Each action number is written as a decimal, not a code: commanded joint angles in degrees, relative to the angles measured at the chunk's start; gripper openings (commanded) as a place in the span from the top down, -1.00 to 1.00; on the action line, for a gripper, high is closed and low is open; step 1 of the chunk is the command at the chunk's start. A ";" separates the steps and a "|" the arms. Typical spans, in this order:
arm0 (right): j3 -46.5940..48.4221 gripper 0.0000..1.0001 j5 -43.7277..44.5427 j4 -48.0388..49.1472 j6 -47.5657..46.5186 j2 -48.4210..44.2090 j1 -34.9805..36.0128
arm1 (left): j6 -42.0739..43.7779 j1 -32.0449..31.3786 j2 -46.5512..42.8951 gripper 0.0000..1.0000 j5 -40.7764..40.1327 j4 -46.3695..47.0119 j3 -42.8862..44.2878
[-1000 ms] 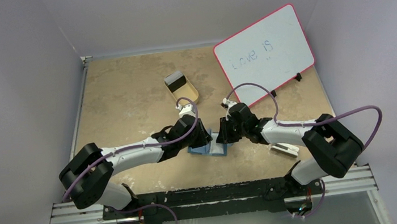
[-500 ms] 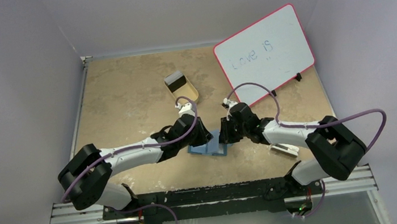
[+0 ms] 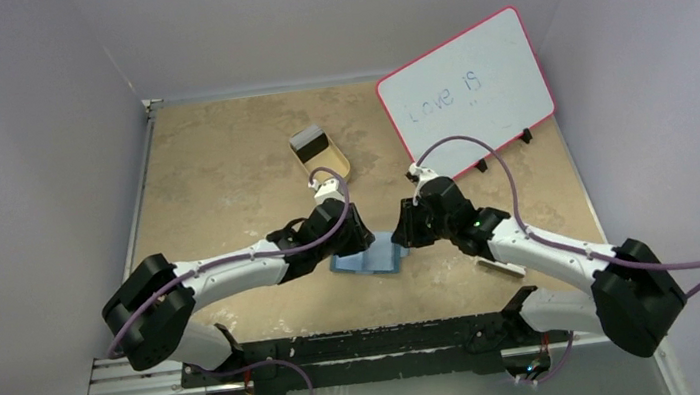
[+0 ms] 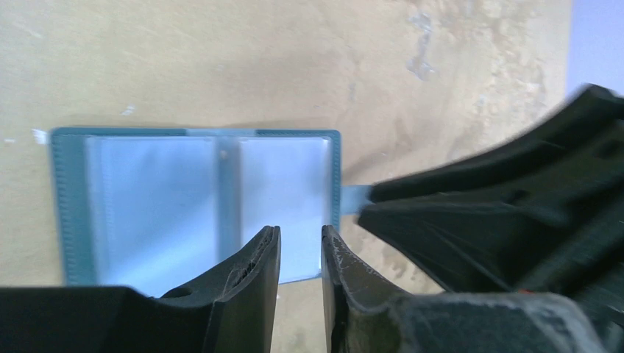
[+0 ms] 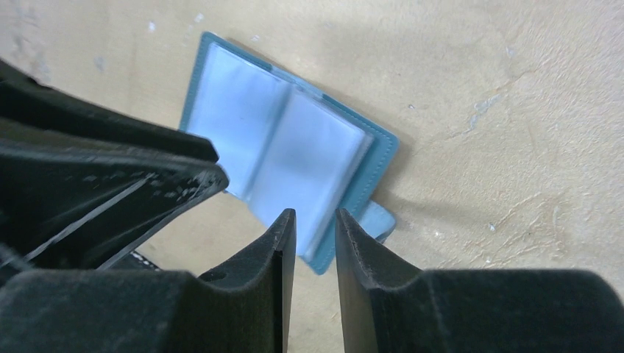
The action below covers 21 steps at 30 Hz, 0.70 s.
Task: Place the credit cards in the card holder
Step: Turn over the card slot in the card holder.
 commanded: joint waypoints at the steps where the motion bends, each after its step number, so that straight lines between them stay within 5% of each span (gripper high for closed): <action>1: 3.67 0.42 1.50 -2.97 0.32 -3.93 -0.24 | 4.04 0.97 -3.81 0.39 -7.84 -8.32 5.67; 12: 4.99 0.38 -1.03 0.62 -0.63 -3.62 -0.20 | 20.75 13.98 -1.61 0.13 -13.07 -21.24 18.22; 21: 6.09 0.37 -0.80 0.42 -1.74 -2.30 -0.20 | 41.45 22.07 14.31 -0.04 -12.75 -25.16 38.18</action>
